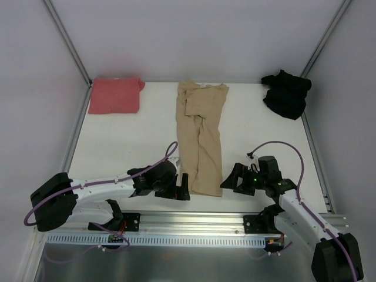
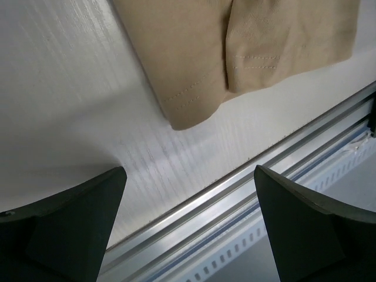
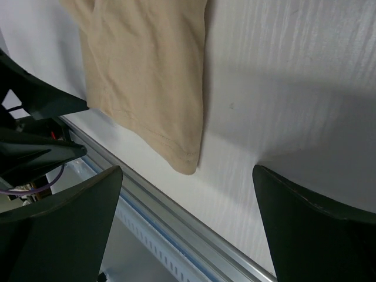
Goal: Fold and stack the t-shirts
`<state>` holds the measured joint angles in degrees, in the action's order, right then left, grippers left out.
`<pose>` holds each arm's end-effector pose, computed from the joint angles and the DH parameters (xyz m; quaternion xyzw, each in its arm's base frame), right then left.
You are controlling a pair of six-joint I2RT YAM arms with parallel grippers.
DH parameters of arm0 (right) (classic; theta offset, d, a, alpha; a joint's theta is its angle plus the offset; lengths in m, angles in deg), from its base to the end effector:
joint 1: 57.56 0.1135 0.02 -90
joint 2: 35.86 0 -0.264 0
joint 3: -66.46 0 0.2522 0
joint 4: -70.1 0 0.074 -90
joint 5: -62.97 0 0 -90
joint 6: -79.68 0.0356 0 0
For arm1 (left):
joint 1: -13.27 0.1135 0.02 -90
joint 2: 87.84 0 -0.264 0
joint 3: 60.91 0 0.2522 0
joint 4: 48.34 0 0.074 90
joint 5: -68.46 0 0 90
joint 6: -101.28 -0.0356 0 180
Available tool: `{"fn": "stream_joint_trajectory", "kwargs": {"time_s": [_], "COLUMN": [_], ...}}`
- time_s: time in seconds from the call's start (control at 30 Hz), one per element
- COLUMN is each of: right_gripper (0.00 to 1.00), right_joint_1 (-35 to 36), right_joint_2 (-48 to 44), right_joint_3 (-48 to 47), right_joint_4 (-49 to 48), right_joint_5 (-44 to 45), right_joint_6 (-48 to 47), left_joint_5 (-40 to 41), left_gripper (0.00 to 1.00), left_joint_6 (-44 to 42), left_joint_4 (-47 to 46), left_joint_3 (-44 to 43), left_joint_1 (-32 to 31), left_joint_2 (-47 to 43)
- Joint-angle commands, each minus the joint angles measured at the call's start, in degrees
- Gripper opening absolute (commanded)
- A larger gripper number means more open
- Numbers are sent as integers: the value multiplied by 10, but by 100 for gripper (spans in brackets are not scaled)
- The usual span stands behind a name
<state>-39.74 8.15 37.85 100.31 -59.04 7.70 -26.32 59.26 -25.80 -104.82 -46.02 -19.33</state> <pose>0.1334 0.0627 0.1555 -0.1026 0.8902 0.3546 0.2670 0.1134 -0.1967 0.1739 0.1068 0.9240 -0.3170 0.1852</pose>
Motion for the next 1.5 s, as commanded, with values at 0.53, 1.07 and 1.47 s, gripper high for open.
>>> {"fn": "stream_joint_trajectory", "kwargs": {"time_s": [0.53, 1.07, 1.47], "right_gripper": [100, 86, 93], "right_joint_1": [99, 114, 117], "right_joint_2": [59, 11, -19], "right_joint_3": [62, 81, 35], "right_joint_4": [-161, -128, -73], "right_joint_5": [0, 24, 28], "right_joint_6": [103, 106, 105], "left_joint_5": [77, 49, 50], "left_gripper": [99, 35, 6], "left_joint_6": [22, 24, 18], "left_joint_4": [-156, -202, -177], "left_joint_3": [93, 66, 54], "left_joint_1": [0, 0, 0], "left_joint_2": [-8, 81, 90]}}
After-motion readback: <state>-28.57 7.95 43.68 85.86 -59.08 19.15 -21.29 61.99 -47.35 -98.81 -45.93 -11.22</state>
